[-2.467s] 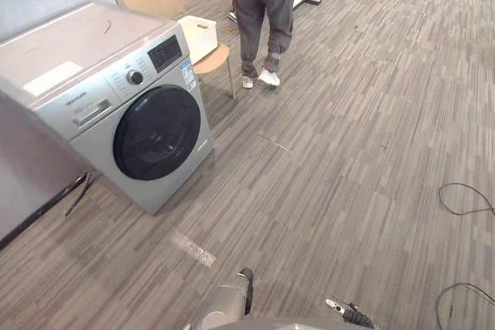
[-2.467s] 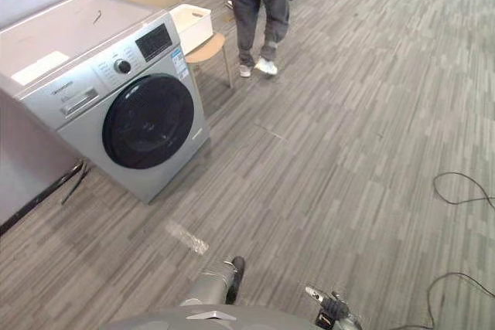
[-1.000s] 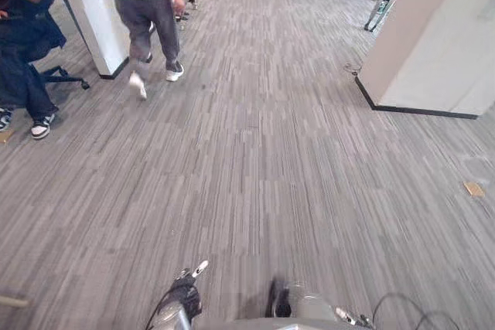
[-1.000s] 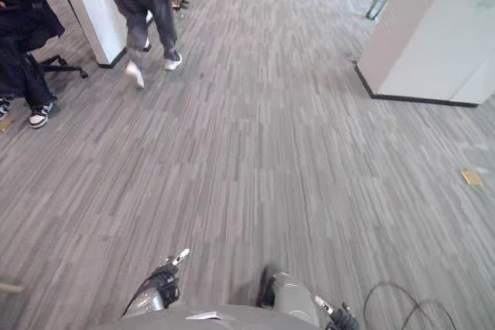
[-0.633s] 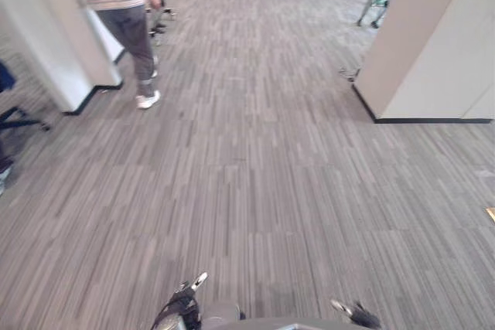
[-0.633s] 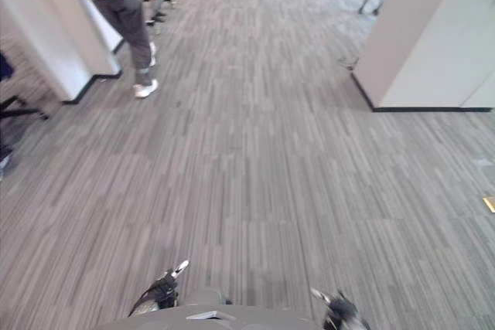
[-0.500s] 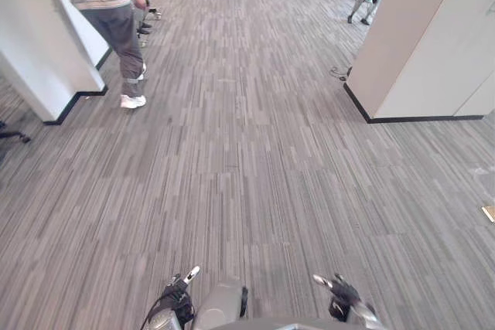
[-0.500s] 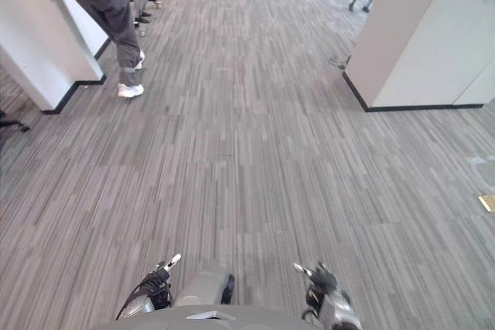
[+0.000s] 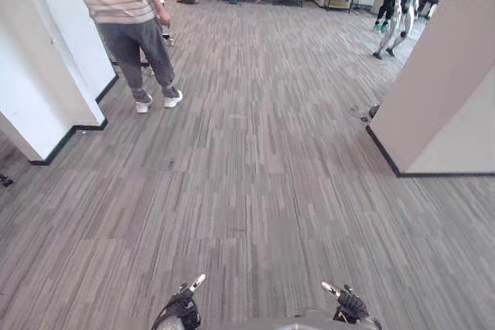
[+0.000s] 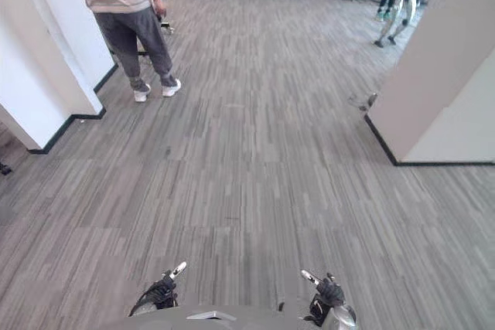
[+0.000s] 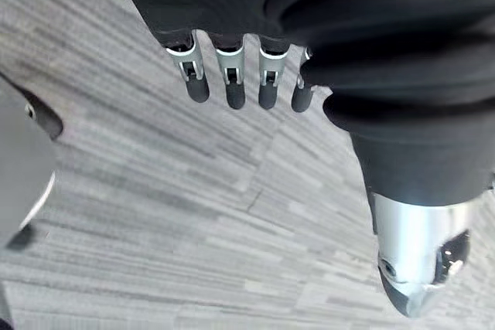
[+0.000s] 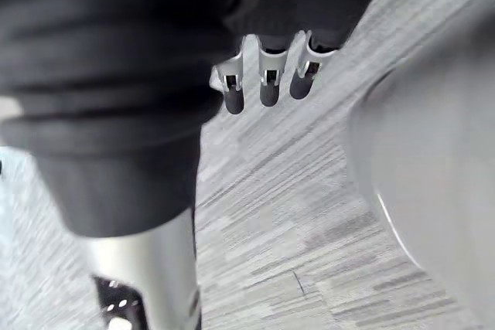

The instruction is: Organize washtable

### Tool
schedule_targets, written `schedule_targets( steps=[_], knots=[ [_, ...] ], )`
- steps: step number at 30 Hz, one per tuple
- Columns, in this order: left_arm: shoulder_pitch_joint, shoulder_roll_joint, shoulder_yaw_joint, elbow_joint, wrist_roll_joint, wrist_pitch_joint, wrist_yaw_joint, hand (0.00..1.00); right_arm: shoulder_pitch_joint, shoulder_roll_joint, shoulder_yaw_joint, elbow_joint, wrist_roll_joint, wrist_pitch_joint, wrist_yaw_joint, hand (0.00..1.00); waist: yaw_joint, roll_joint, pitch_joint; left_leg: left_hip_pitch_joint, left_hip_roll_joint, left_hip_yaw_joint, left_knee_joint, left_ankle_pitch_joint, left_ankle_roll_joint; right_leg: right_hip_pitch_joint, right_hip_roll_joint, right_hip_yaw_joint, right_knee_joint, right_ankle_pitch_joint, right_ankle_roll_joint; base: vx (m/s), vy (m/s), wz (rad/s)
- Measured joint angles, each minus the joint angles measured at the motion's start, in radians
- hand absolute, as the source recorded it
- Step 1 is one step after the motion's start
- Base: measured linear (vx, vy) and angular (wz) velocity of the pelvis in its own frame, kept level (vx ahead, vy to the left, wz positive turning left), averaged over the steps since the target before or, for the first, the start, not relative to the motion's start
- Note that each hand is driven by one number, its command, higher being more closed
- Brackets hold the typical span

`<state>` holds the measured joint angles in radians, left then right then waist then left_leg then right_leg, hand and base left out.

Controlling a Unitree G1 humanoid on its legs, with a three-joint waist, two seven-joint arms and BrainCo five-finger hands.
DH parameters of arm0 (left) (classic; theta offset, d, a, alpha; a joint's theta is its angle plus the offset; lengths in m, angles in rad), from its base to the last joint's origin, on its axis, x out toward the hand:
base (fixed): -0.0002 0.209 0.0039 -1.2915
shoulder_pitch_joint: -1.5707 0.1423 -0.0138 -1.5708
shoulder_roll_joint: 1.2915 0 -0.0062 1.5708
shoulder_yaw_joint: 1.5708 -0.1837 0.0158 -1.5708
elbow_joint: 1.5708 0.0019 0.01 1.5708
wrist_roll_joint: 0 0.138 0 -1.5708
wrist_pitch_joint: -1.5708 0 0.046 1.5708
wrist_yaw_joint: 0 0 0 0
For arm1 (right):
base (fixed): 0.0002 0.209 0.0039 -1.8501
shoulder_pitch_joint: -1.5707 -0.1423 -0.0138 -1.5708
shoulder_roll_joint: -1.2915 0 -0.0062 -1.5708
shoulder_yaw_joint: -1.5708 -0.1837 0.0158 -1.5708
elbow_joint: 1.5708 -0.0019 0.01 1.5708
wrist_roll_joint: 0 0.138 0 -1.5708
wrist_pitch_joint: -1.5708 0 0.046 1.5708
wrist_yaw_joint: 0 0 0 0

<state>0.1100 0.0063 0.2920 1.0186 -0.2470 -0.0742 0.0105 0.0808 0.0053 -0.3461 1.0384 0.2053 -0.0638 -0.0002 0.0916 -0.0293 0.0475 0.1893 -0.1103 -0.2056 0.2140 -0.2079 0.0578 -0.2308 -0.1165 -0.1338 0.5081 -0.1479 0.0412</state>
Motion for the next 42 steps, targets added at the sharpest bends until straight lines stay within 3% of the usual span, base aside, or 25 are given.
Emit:
schedule_targets(
  steps=[1, 2, 3, 4, 6, 7, 8, 20, 24, 27, 28, 30, 31, 32, 33, 34, 35, 37, 39, 41, 42],
  knots=[
    [0.004, -0.002, 0.034, 0.0, 0.009, 0.0, 0.001, 0.0, -0.002, 0.003, 0.022, 0.01, 0.002, -0.002, -0.002, 0.0, -0.002, -0.013, -0.005, 0.011, -0.002, -0.02, 0.014, -0.027, -0.008, 0.0, 0.012, 0.001, -0.142, 0.113, -0.018, -0.07, -0.059, 0.51],
    [0.005, -0.002, 0.045, 0.0, 0.019, 0.0, 0.0, 0.0, -0.002, -0.003, 0.041, 0.016, 0.002, -0.001, -0.003, 0.0, -0.002, -0.019, -0.005, 0.016, -0.007, -0.032, 0.024, -0.045, -0.015, -0.001, 0.014, 0.0, -0.174, 0.174, -0.013, 0.13, -0.197, 0.68],
    [0.0, -0.003, 0.069, 0.004, 0.022, -0.003, 0.001, 0.0, -0.002, -0.013, 0.079, 0.029, 0.002, 0.001, -0.008, 0.0, 0.0, -0.033, -0.013, 0.027, -0.021, -0.064, 0.041, -0.077, -0.022, 0.008, 0.01, -0.036, -0.199, 0.205, -0.039, 0.33, -0.24, 0.38],
    [0.01, -0.019, 0.077, 0.008, 0.024, -0.003, 0.002, 0.0, -0.015, -0.026, 0.107, 0.047, 0.0, 0.006, -0.012, 0.0, 0.015, -0.01, -0.026, 0.026, -0.002, -0.079, 0.072, -0.094, -0.03, 0.039, 0.027, -0.056, -0.232, 0.176, -0.041, 0.39, -0.229, 0.23],
    [0.015, -0.035, 0.099, 0.024, 0.039, -0.003, 0.002, 0.0, -0.031, -0.025, 0.131, 0.052, 0.0, 0.002, -0.011, 0.0, 0.004, 0.015, -0.036, -0.019, -0.005, -0.094, 0.179, -0.09, -0.046, 0.083, 0.036, -0.083, -0.303, 0.177, -0.041, 0.37, -0.1, 0.3],
    [0.01, -0.026, 0.1, 0.034, 0.038, -0.005, 0.001, 0.0, -0.052, -0.022, 0.13, 0.066, 0.001, 0.005, -0.013, 0.0, 0.005, 0.002, -0.029, -0.064, -0.003, -0.092, 0.24, -0.127, -0.032, 0.12, 0.023, -0.089, -0.339, 0.176, -0.041, 0.24, -0.048, 0.43],
    [0.044, 0.091, 0.023, 0.116, 0.077, -0.01, 0.001, 0.0, -0.008, 0.009, -0.06, 0.113, 0.006, 0.004, -0.002, 0.0, -0.028, -0.045, -0.072, -0.207, 0.062, -0.157, 0.067, -0.046, -0.09, 0.273, -0.035, -0.101, -0.483, 0.125, 0.053, 0.08, -0.024, 0.21],
    [0.042, 0.093, 0.023, 0.142, 0.078, -0.009, 0.004, 0.0, -0.007, -0.001, -0.087, 0.151, 0.007, 0.012, -0.006, 0.0, -0.026, -0.04, -0.081, -0.204, 0.064, -0.108, 0.034, -0.039, -0.082, 0.267, -0.04, -0.062, -0.519, 0.149, 0.07, 0.01, 0.009, -0.1],
    [0.041, 0.089, 0.026, 0.157, 0.079, -0.002, 0.01, 0.0, -0.026, -0.012, -0.09, 0.152, 0.001, 0.023, -0.029, 0.0, -0.01, -0.029, -0.088, -0.21, 0.061, -0.06, 0.039, -0.039, -0.08, 0.247, -0.048, -0.023, -0.523, 0.161, 0.079, 0.06, 0.026, -0.29],
    [0.019, 0.079, 0.022, 0.146, 0.078, 0.0, 0.011, 0.0, -0.048, -0.022, -0.091, 0.166, 0.001, 0.032, -0.044, 0.0, 0.001, -0.022, -0.064, -0.258, 0.027, -0.083, 0.122, -0.073, -0.052, 0.236, -0.088, -0.079, -0.453, 0.125, 0.104, 0.04, 0.109, 0.52],
    [0.0, 0.07, 0.019, 0.136, 0.078, 0.002, 0.011, 0.0, -0.047, -0.031, -0.082, 0.159, 0.003, 0.032, -0.048, 0.0, 0.001, -0.01, -0.049, -0.275, 0.004, -0.118, 0.176, -0.096, -0.039, 0.232, -0.118, -0.13, -0.358, 0.077, 0.115, -0.02, 0.15, 1.34],
    [-0.002, 0.052, 0.011, 0.108, 0.078, 0.001, 0.012, 0.0, -0.038, -0.035, -0.029, 0.125, 0.008, 0.03, -0.048, 0.0, 0.008, 0.001, -0.037, -0.273, -0.024, -0.159, 0.22, -0.129, -0.013, 0.159, -0.169, -0.154, -0.11, 0.041, 0.096, -0.05, 0.167, 1.05],
    [0.0, 0.061, 0.001, 0.108, 0.079, 0.001, 0.013, 0.0, -0.04, -0.036, 0.001, 0.097, 0.01, 0.029, -0.046, 0.0, 0.008, -0.002, -0.027, -0.264, -0.035, -0.166, 0.236, -0.136, -0.001, 0.08, -0.205, -0.124, 0.089, 0.065, 0.029, -0.01, 0.146, 0.6],
    [0.002, 0.067, -0.005, 0.108, 0.079, 0.002, 0.015, 0.0, -0.043, -0.033, 0.013, 0.089, 0.01, 0.021, -0.045, 0.0, 0.009, -0.008, -0.02, -0.25, -0.038, -0.171, 0.239, -0.14, 0.009, 0.035, -0.21, -0.089, 0.188, 0.092, -0.029, 0.04, 0.122, 0.47],
    [0.011, 0.08, -0.011, 0.109, 0.081, 0.006, 0.019, 0.0, -0.055, -0.021, 0.038, 0.076, 0.01, 0.005, -0.041, 0.0, 0.01, -0.012, -0.013, -0.216, -0.034, -0.176, 0.239, -0.147, 0.032, -0.042, -0.19, -0.01, 0.34, 0.081, -0.025, 0.1, 0.039, 0.14],
    [0.01, 0.086, -0.012, 0.109, 0.096, 0.014, 0.02, 0.0, -0.056, -0.014, 0.056, 0.063, 0.01, -0.001, -0.038, 0.0, 0.01, -0.02, -0.011, -0.195, -0.017, -0.174, 0.233, -0.155, 0.041, -0.095, -0.156, 0.01, 0.395, 0.039, 0.011, 0.1, 0.016, 0.01],
    [0.009, 0.09, -0.014, 0.107, 0.107, 0.015, 0.02, 0.0, -0.057, -0.014, 0.064, 0.061, 0.01, -0.002, -0.038, 0.0, 0.01, -0.025, -0.011, -0.185, -0.009, -0.174, 0.221, -0.156, 0.041, -0.12, -0.139, 0.006, 0.384, 0.023, 0.02, 0.13, -0.049, -0.08],
    [-0.016, 0.094, -0.017, 0.108, 0.119, 0.021, 0.019, 0.0, -0.054, -0.017, 0.04, 0.062, 0.012, 0.003, -0.039, 0.0, -0.004, -0.03, -0.008, -0.177, 0.023, -0.186, 0.178, -0.164, 0.038, -0.173, -0.084, -0.052, 0.149, 0.013, 0.029, 0.19, -0.117, 0.03],
    [-0.044, 0.085, -0.012, 0.096, 0.119, 0.022, 0.019, 0.0, -0.04, -0.017, -0.028, 0.067, 0.012, 0.009, -0.041, 0.0, -0.007, -0.032, -0.008, -0.172, 0.036, -0.214, 0.167, -0.192, 0.034, -0.162, -0.048, -0.039, -0.076, 0.016, 0.027, 0.34, -0.235, 0.36],
    [-0.056, 0.069, -0.006, 0.081, 0.131, 0.021, 0.019, 0.0, -0.013, -0.02, -0.062, 0.083, 0.015, 0.021, -0.042, 0.0, -0.026, -0.03, -0.008, -0.142, 0.058, -0.25, 0.163, -0.238, 0.032, -0.146, -0.024, -0.035, -0.132, 0.025, 0.034, 0.47, -0.404, 0.51],
    [-0.055, 0.056, 0.009, 0.083, 0.147, 0.022, 0.02, 0.0, -0.007, -0.02, -0.09, 0.08, 0.036, 0.025, -0.041, 0.0, -0.046, -0.015, -0.019, -0.105, 0.104, -0.265, 0.143, -0.255, 0.013, -0.13, 0.017, -0.042, -0.126, 0.068, 0.017, 0.57, -0.467, 0.36]
  ],
)
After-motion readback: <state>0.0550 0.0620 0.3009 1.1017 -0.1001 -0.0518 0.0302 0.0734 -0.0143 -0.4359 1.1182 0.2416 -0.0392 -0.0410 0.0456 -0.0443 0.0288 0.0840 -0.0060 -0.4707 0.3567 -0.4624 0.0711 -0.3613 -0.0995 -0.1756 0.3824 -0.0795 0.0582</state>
